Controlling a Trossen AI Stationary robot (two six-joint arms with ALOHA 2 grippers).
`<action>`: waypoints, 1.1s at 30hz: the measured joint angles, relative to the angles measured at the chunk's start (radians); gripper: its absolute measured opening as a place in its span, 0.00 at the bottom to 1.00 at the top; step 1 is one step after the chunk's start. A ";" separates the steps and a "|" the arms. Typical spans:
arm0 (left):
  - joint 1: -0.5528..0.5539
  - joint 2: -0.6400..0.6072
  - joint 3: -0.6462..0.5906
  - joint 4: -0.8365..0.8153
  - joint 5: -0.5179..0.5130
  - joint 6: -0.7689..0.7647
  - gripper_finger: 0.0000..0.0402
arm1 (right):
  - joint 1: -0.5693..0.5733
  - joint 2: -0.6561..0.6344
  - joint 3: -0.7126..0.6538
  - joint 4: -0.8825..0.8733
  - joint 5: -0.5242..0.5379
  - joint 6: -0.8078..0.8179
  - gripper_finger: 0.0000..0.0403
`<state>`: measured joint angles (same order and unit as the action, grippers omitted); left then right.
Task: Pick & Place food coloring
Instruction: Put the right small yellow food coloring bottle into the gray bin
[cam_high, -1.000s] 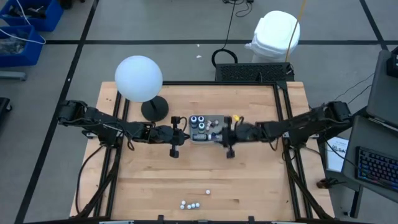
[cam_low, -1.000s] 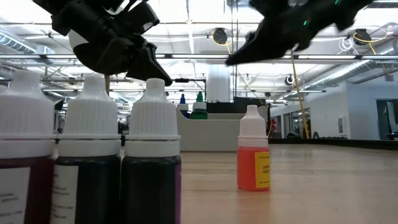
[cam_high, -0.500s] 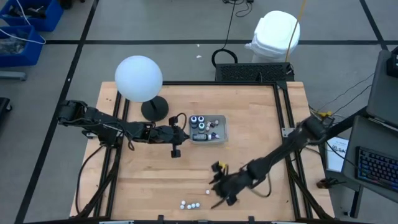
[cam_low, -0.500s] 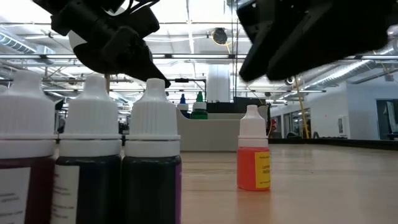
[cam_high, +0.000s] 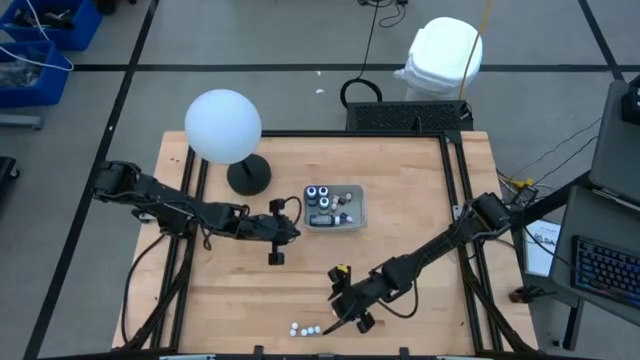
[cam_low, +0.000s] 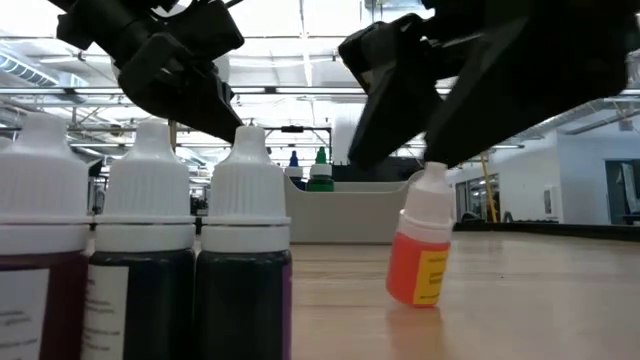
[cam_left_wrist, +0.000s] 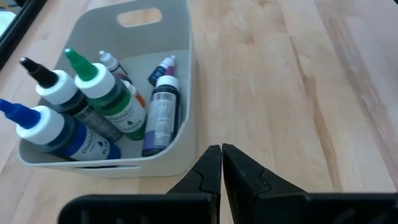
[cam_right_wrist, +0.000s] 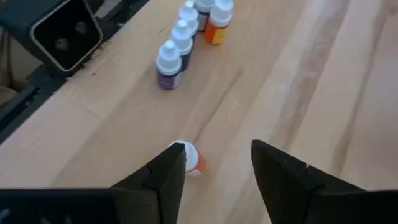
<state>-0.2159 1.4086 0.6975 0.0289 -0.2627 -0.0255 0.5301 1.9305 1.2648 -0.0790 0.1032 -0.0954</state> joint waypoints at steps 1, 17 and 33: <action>-0.003 0.000 0.000 -0.003 0.000 0.005 0.06 | 0.000 0.000 0.000 -0.003 -0.003 0.004 0.43; -0.009 0.000 0.000 -0.002 -0.001 0.017 0.06 | -0.012 -0.066 -0.002 -0.077 0.025 -0.022 0.42; -0.009 0.000 -0.001 -0.002 -0.001 0.007 0.06 | 0.016 -0.023 0.068 -0.132 -0.046 0.038 0.41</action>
<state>-0.2249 1.4086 0.6968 0.0269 -0.2637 -0.0186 0.5457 1.9077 1.3327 -0.2106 0.0567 -0.0573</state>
